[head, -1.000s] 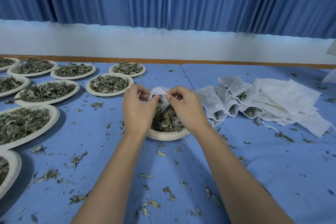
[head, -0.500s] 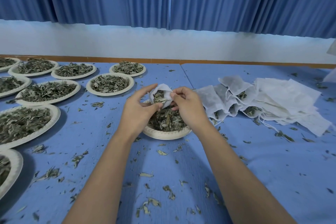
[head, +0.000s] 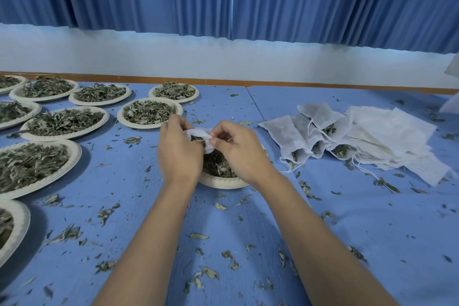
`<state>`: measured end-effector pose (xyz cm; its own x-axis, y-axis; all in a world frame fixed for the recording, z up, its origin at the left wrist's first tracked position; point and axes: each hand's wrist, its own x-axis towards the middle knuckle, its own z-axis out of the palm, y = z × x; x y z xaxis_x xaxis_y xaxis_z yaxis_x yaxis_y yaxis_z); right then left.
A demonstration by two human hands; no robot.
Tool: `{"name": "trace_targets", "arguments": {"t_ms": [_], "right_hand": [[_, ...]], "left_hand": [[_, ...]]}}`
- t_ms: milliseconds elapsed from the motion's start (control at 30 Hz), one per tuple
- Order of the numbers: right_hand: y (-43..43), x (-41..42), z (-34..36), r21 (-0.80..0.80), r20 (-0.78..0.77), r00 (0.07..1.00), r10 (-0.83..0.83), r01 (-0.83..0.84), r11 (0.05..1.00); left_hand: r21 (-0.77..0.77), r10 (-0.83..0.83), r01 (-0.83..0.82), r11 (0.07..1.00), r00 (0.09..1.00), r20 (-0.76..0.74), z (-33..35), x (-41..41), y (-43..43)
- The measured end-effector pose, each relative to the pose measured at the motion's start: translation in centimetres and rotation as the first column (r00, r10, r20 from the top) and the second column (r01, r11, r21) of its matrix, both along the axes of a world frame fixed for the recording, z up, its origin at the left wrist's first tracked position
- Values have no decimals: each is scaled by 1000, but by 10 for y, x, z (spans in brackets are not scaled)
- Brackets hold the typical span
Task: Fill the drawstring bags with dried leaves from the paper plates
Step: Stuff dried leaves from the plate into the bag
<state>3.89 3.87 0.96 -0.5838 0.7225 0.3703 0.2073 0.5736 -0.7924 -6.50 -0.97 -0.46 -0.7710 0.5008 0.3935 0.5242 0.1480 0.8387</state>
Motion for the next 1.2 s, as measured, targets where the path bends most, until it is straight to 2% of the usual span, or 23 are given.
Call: {"name": "trace_targets", "arguments": {"t_ms": [67, 133, 267, 433, 500, 600, 667, 767, 867, 933, 1067, 1133, 1200], "right_hand": [[-1, -1, 0, 10, -5, 1000, -31, 31, 999], [1, -1, 0, 35, -17, 994, -106, 106, 994], [7, 2, 0, 63, -44, 973, -228, 230, 971], [9, 4, -2, 60, -8, 969, -248, 248, 967], [9, 4, -1, 51, -9, 973, -229, 229, 972], [6, 5, 1, 6, -19, 984, -178, 178, 984], [4, 6, 3, -43, -14, 994, -110, 109, 993], [1, 8, 5, -66, -7, 1000, -9, 9, 998], [2, 7, 5, -42, -15, 1000, -17, 16, 999], [4, 6, 4, -11, -22, 996, -86, 86, 996], [10, 9, 3, 53, -26, 977, -214, 215, 975], [12, 14, 7, 45, 41, 973, -229, 227, 973], [15, 20, 14, -12, 184, 964, -190, 196, 981]], "left_hand": [[-21, 19, -20, 1000, 999, -42, -1, -2, -1], [1, -44, 44, 999, 999, -12, -2, -4, 0], [78, -275, 264, 961, 935, 224, 4, -6, -1], [158, -411, 382, 911, 802, 433, 10, -12, -5], [148, -404, 376, 915, 830, 385, 10, -12, -5], [52, -291, 286, 957, 943, 163, 6, -8, -5], [37, -190, 188, 982, 979, 76, 5, -5, -5], [14, -24, 25, 1000, 998, -58, 6, -1, -3], [-63, 38, -48, 997, 988, -153, 4, 0, -4], [-75, 16, -25, 997, 992, -124, 2, -2, -4], [30, -162, 160, 987, 978, 128, 8, -5, -3], [38, -195, 191, 981, 961, 197, 11, -7, -3], [28, -197, 196, 980, 950, 242, 14, -10, -4]]}}
